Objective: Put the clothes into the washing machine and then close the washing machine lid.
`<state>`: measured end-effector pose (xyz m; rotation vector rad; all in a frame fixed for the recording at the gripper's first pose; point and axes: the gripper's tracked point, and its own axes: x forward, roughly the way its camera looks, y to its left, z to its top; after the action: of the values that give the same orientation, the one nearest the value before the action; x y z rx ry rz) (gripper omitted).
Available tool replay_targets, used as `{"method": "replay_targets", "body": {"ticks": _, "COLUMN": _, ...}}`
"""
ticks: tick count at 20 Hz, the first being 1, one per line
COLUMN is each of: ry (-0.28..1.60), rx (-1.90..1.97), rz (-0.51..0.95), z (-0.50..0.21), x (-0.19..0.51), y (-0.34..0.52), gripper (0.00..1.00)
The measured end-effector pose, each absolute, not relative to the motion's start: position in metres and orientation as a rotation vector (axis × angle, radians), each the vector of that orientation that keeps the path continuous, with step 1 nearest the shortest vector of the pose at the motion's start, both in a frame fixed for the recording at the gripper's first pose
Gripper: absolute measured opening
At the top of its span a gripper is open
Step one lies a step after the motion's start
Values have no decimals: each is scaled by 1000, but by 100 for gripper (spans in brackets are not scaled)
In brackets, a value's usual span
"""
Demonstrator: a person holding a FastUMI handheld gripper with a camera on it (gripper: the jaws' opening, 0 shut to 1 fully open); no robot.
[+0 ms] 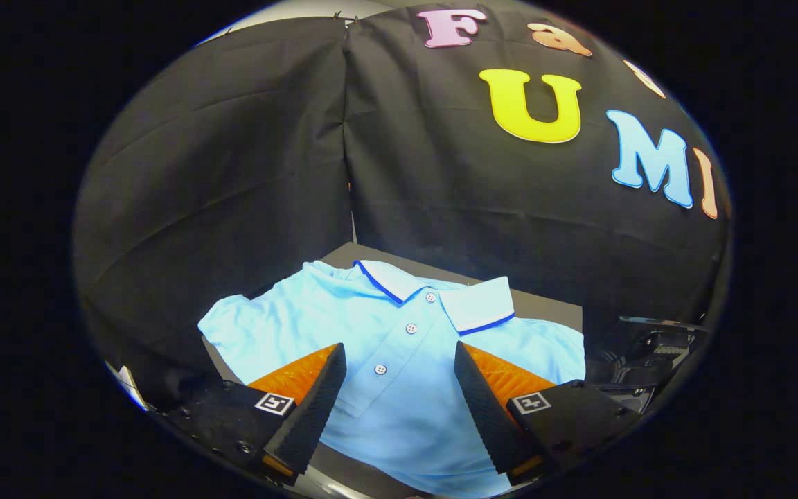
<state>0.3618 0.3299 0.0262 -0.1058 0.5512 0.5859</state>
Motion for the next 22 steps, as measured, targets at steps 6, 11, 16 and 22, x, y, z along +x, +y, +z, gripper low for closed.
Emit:
{"method": "replay_targets", "body": {"ticks": 6, "ry": 649, "rx": -167, "rz": 595, "z": -5, "x": 362, "y": 339, "gripper": 98}}
{"method": "replay_targets", "body": {"ticks": 11, "ry": 677, "rx": -180, "rz": 585, "z": -5, "x": 366, "y": 340, "gripper": 97}}
{"method": "replay_targets", "body": {"ticks": 16, "ry": 696, "rx": -217, "rz": 599, "z": -5, "x": 363, "y": 346, "gripper": 74}}
{"method": "replay_targets", "body": {"ticks": 22, "ry": 642, "rx": -138, "rz": 610, "z": -7, "x": 367, "y": 349, "gripper": 11}}
